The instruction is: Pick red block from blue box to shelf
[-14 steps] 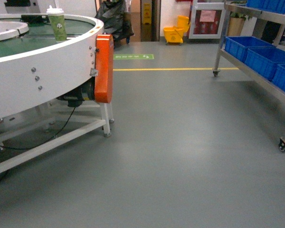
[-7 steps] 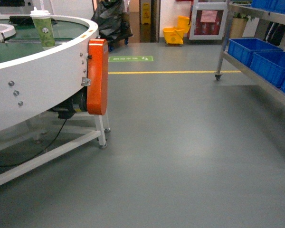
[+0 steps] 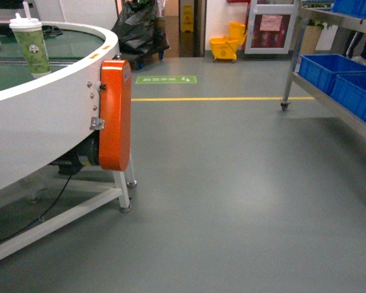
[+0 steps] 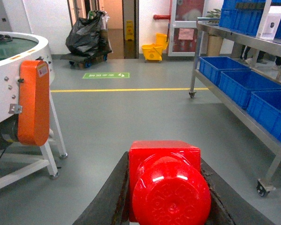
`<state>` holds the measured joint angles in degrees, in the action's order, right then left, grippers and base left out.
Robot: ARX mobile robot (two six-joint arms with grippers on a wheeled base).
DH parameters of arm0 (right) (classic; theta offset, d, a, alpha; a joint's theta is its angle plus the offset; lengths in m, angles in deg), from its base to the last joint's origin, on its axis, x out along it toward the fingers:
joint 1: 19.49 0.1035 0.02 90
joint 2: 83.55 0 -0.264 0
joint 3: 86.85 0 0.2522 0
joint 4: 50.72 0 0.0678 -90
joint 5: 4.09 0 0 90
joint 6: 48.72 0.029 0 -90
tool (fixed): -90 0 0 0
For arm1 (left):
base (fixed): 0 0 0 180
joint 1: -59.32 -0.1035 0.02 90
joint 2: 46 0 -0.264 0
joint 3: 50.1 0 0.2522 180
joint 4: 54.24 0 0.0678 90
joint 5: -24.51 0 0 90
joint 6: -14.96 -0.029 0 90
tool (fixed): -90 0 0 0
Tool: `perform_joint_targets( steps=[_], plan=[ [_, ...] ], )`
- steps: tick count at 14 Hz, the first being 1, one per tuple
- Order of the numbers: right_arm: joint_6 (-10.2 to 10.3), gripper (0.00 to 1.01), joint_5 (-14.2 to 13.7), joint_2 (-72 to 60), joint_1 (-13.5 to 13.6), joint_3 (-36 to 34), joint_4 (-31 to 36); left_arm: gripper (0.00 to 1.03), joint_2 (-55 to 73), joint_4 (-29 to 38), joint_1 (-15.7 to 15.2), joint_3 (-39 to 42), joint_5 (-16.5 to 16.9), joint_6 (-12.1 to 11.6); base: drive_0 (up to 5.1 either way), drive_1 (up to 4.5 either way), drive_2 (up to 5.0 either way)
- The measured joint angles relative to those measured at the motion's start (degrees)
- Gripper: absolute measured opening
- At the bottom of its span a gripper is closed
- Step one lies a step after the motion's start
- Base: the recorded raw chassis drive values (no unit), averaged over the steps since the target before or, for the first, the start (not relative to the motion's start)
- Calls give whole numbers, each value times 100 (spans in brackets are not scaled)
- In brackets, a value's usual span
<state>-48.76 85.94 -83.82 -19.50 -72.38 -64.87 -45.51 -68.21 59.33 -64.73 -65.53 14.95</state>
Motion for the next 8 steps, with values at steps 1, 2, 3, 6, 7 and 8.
perform_joint_targets(
  steps=[1, 2, 3, 6, 7, 8],
  plan=[
    [0, 28, 0, 0, 0, 0, 28, 98, 0, -4, 0, 0, -4, 0, 4, 422, -414],
    [0, 28, 0, 0, 0, 0, 7, 98, 0, 2, 0, 0, 0, 0, -46, -46, -46],
    [0, 28, 4, 0, 0, 0, 22, 98, 0, 11, -7, 0, -22, 0, -177, -177, -177],
    [0, 28, 2, 0, 0, 2, 20, 98, 0, -4, -4, 0, 0, 0, -177, -177, -177],
    [0, 28, 2, 0, 0, 0, 15, 98, 0, -4, -4, 0, 0, 0, -165, -165, -165],
    [0, 28, 2, 0, 0, 0, 15, 98, 0, -4, -4, 0, -2, 0, -160, -160, -160]
  ],
)
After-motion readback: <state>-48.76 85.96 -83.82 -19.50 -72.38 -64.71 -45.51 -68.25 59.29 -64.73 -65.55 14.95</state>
